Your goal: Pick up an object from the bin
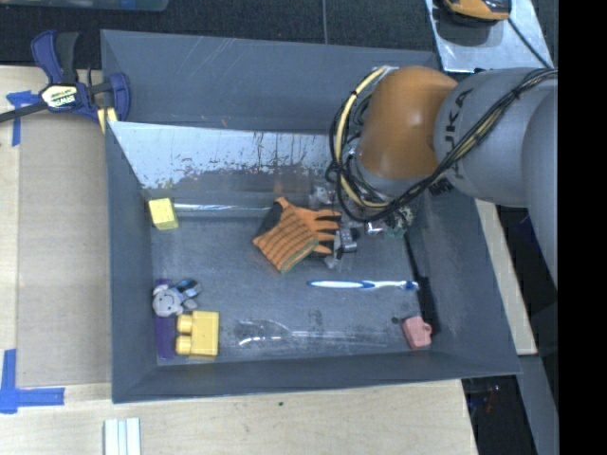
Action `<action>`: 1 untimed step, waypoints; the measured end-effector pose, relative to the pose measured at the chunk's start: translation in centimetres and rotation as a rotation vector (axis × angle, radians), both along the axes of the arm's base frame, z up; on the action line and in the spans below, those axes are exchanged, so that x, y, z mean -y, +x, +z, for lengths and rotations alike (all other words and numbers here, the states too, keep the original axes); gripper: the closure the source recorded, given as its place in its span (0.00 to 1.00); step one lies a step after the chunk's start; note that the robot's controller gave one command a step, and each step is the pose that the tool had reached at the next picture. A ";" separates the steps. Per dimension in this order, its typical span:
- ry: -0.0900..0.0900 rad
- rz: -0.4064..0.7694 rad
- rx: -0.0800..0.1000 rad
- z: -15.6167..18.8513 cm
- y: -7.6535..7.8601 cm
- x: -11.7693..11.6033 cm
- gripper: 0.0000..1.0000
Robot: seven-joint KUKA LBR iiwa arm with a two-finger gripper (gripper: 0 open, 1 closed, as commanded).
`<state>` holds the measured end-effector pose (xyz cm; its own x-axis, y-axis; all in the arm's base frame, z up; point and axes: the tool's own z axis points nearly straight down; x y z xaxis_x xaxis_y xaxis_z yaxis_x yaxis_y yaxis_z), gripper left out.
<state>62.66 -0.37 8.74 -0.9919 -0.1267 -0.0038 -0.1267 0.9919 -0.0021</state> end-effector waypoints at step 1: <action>0.000 -0.046 0.002 -1.7 -0.1 -3.6 0.00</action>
Offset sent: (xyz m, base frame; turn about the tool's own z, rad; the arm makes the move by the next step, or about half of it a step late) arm -0.0012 0.0030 -0.0182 0.0030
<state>62.56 3.25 7.02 -0.9967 -0.0812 -0.0061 -0.0812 0.9967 -0.0019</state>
